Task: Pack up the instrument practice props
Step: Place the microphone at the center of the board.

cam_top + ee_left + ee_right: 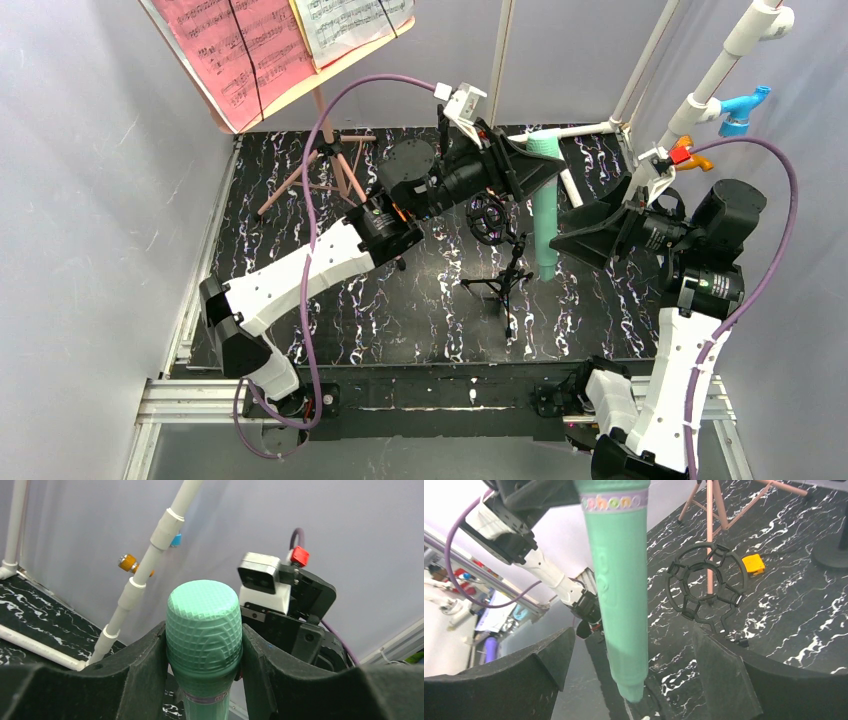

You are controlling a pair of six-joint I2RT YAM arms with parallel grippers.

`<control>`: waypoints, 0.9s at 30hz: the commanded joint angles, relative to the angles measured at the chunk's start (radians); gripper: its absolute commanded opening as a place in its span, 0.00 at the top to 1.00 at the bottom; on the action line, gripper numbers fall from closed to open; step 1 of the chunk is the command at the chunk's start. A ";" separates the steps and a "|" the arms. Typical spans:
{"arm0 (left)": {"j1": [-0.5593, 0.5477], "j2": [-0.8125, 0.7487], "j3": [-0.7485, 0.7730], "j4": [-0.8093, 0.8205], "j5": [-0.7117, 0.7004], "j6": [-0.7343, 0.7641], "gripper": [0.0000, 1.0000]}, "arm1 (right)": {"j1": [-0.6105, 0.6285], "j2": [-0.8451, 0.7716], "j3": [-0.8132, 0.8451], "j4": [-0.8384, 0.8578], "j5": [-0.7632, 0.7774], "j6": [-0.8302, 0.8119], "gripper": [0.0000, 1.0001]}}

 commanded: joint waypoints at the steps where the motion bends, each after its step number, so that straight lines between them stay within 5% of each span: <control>1: -0.036 0.024 -0.002 0.104 -0.055 -0.008 1.00 | -0.003 0.012 0.002 0.021 -0.009 0.075 0.05; 5: -0.059 0.066 0.020 0.140 -0.074 -0.010 1.00 | 0.001 0.023 -0.023 0.028 -0.009 0.094 0.13; 8: -0.068 0.087 0.035 0.159 -0.081 -0.005 1.00 | 0.012 0.029 -0.035 0.050 -0.021 0.108 0.29; 9: -0.070 0.091 0.037 0.160 -0.080 -0.006 1.00 | 0.018 0.028 -0.039 0.062 -0.027 0.111 0.37; 11: -0.071 0.095 0.030 0.165 -0.071 -0.005 1.00 | 0.027 0.027 -0.053 0.116 -0.035 0.136 0.75; 13: -0.070 0.081 0.013 0.167 -0.048 0.010 0.86 | 0.029 0.024 -0.068 0.195 -0.036 0.167 0.98; 17: -0.067 -0.014 -0.079 0.168 -0.014 0.127 0.25 | 0.029 0.016 -0.106 0.456 -0.007 0.293 0.99; 19: -0.064 -0.089 -0.149 0.166 -0.012 0.213 0.04 | 0.029 0.024 -0.103 0.471 0.009 0.274 0.99; 24: -0.034 -0.312 -0.355 0.141 -0.017 0.403 0.02 | 0.029 0.050 -0.091 0.349 0.079 0.105 0.99; 27: -0.022 -0.460 -0.470 0.038 -0.032 0.535 0.02 | 0.032 0.091 0.016 -0.068 0.243 -0.302 0.99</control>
